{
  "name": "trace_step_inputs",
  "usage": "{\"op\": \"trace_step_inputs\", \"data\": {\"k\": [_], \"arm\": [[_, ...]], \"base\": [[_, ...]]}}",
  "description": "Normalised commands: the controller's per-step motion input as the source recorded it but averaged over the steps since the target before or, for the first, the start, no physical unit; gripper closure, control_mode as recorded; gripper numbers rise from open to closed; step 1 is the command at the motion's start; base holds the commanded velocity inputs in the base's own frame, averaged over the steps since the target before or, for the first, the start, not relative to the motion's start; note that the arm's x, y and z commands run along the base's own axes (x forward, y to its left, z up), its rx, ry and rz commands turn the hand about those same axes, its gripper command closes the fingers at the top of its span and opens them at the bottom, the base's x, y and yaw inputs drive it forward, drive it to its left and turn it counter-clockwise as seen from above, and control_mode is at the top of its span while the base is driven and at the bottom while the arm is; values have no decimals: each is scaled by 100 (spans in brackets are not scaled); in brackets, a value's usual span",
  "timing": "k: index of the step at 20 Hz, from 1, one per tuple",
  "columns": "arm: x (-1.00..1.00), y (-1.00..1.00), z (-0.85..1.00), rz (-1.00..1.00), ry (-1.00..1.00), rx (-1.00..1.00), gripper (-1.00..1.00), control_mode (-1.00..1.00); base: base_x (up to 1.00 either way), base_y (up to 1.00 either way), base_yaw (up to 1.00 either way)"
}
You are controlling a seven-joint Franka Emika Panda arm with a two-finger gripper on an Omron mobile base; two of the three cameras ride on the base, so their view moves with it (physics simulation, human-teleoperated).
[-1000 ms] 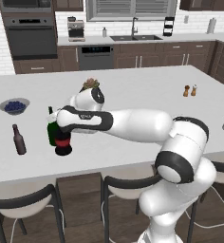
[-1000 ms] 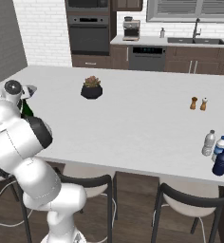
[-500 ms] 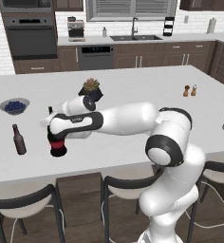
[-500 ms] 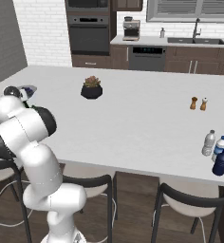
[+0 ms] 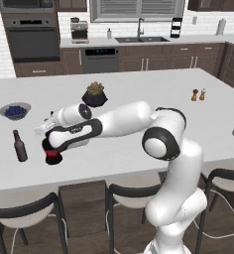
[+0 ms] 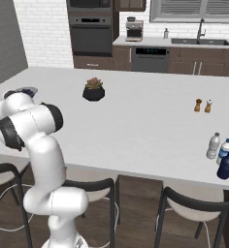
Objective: Move the plastic bottles in the middle to the plastics group, and the glass bottles in the middle to the glass group.
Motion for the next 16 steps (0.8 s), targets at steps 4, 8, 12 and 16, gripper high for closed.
{"op": "trace_step_inputs", "data": {"k": [4,8,12,16], "arm": [[13,57,0,0,0,0,100,-100],[5,49,0,0,0,0,100,-100],[5,53,0,0,0,0,100,-100],[4,47,0,0,0,0,100,-100]], "base": [[0,0,0],[0,0,0],[0,0,0],[0,0,0]]}}
